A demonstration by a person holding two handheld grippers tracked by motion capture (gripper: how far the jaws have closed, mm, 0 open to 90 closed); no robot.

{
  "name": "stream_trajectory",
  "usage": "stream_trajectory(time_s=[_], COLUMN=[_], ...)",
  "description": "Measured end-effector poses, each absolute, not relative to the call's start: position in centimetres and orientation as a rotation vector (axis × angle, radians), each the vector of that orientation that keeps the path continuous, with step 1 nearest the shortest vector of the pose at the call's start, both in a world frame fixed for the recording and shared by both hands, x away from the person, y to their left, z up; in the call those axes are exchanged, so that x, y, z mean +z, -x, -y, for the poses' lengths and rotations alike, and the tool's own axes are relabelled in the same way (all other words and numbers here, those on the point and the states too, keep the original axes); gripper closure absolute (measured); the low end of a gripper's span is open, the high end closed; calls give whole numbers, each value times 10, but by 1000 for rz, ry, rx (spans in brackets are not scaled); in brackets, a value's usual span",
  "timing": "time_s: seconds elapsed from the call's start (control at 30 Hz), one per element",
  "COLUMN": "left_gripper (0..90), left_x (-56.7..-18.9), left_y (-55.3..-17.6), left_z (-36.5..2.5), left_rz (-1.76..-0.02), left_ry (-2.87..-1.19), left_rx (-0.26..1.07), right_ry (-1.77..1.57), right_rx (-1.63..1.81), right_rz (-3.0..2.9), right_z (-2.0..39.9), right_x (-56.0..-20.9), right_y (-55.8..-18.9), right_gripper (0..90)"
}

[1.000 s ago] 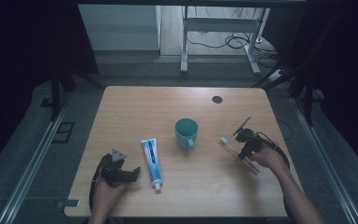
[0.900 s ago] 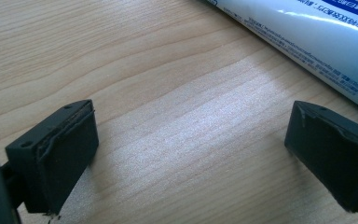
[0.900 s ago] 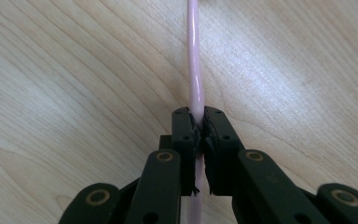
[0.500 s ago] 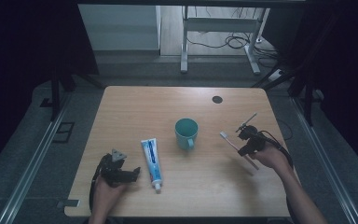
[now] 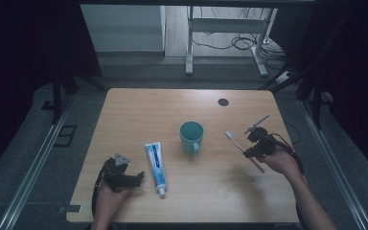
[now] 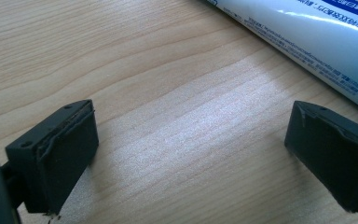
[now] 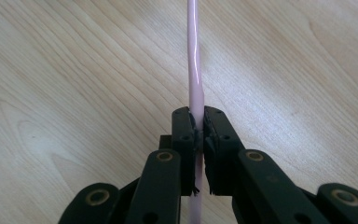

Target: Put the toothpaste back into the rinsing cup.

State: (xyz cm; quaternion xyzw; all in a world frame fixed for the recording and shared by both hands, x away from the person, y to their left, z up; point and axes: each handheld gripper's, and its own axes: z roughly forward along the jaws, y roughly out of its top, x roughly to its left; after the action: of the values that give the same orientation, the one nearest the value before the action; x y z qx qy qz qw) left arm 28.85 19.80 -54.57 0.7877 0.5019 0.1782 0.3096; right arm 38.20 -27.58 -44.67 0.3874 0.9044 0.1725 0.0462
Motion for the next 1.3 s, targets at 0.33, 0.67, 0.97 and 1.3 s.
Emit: stream_trajectory(time_s=[0.33,0.67,0.97,1.3], left_gripper=[28,28,28,28], left_x=[-546,-546,-546,-546], left_y=[-289,-288,-289,-289], left_z=[-198,-198,-198,-198], left_rz=[-1326,-1326,-1325,-1321], left_ry=[-2081,-2081,-2081,-2078], left_rx=[471,470,471,475], right_ry=[-1149,-1098,-1055,-995], right_rx=[659,782,892,985], right_rz=[-2722,-2661,-2600,-2552], right_z=[275,275,270,257], right_x=[-433,-425,-420,-410], right_y=[-377,-373,-368,-364], right_gripper=[834,835,834,834])
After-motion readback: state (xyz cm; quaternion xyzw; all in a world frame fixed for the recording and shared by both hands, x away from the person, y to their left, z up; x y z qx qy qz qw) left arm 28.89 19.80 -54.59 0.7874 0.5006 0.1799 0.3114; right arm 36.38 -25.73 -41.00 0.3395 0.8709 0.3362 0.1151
